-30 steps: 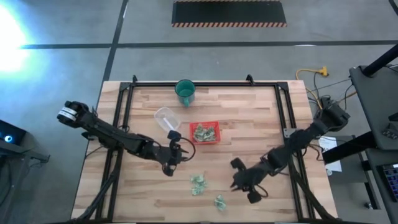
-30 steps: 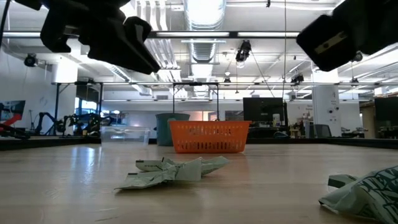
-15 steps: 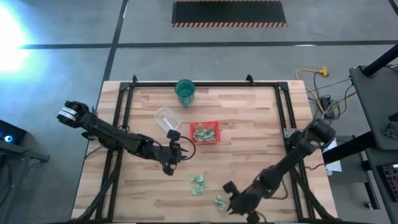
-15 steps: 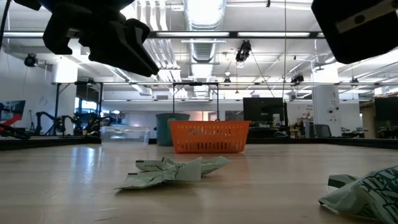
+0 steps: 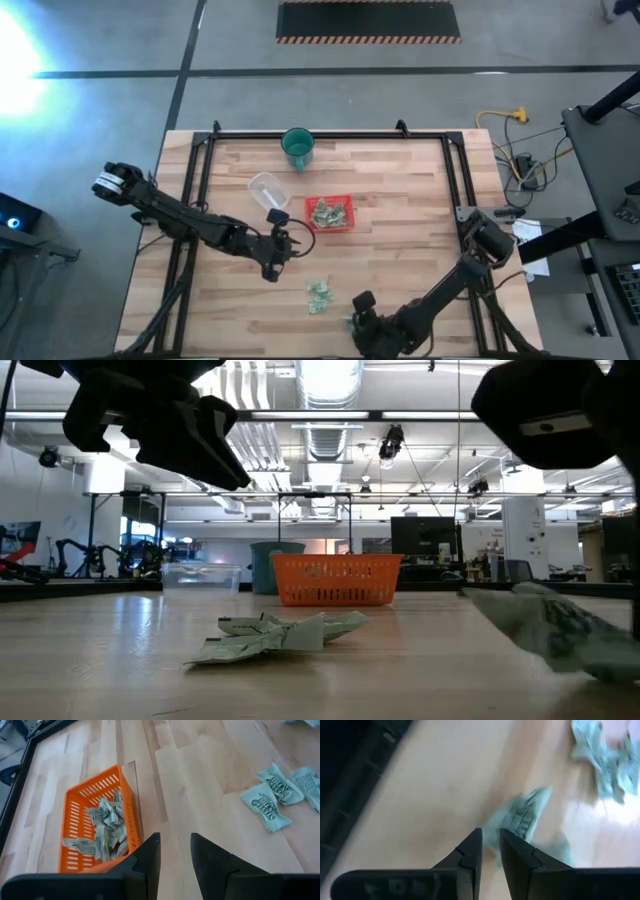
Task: Pick and place items into bin
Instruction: Put the stevia packet into the orange bin
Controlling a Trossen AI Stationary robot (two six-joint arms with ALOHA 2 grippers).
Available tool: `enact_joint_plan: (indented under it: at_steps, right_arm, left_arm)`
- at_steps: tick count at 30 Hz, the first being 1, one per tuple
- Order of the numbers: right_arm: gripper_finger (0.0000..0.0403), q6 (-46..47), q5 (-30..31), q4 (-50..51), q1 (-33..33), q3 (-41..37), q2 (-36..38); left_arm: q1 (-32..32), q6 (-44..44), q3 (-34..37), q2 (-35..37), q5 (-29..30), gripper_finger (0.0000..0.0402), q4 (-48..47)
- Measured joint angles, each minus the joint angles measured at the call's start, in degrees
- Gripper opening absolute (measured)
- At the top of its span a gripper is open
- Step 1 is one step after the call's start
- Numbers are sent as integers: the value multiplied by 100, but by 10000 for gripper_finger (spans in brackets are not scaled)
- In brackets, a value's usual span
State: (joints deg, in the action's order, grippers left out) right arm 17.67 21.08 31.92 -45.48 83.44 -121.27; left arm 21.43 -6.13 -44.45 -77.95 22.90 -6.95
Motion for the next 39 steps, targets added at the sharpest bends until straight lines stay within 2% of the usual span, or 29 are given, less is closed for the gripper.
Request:
enact_joint_plan:
  at_steps: [6, 11, 18, 27, 36, 39]
  right_arm:
    - [57, -252, 25, -1, -144, 380, -51]
    - [57, -126, 430, 258, -137, 363, -47]
    - [57, 23, 96, 138, -145, 344, -172]
    - [57, -9, 87, 18, -106, 337, -255]
    - [57, 120, 146, -2, 100, -4, -212]
    - [57, 300, 145, 263, 202, -32, -196]
  left_arm:
    - [0, 87, 98, 0, -2, 91, 0]
    - [0, 133, 207, 0, -2, 91, -6]
    - [-4, 136, 265, 7, -4, 91, 36]
    - [-4, 138, 263, 7, -4, 91, 47]
    - [-4, 138, 272, 9, -3, 91, 41]
    - [-4, 138, 272, 9, -3, 91, 43]
